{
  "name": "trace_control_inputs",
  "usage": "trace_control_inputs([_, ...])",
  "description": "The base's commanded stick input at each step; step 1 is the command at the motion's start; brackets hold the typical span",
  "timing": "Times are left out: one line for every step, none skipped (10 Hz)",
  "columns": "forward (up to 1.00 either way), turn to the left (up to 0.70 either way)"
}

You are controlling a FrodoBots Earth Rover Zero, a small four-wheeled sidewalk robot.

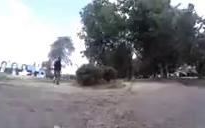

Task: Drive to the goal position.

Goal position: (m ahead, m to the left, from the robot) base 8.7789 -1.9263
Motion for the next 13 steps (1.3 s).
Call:
trace_control_inputs([0.85,0.34])
trace_control_inputs([0.85,0.34])
trace_control_inputs([0.85,0.05])
trace_control_inputs([0.85,0.00])
trace_control_inputs([0.85,0.00])
trace_control_inputs([0.85,0.00])
trace_control_inputs([0.85,0.00])
trace_control_inputs([0.85,0.00])
trace_control_inputs([0.85,0.00])
trace_control_inputs([0.85,0.00])
trace_control_inputs([0.85,0.00])
trace_control_inputs([0.85,0.00])
trace_control_inputs([0.85,0.00])
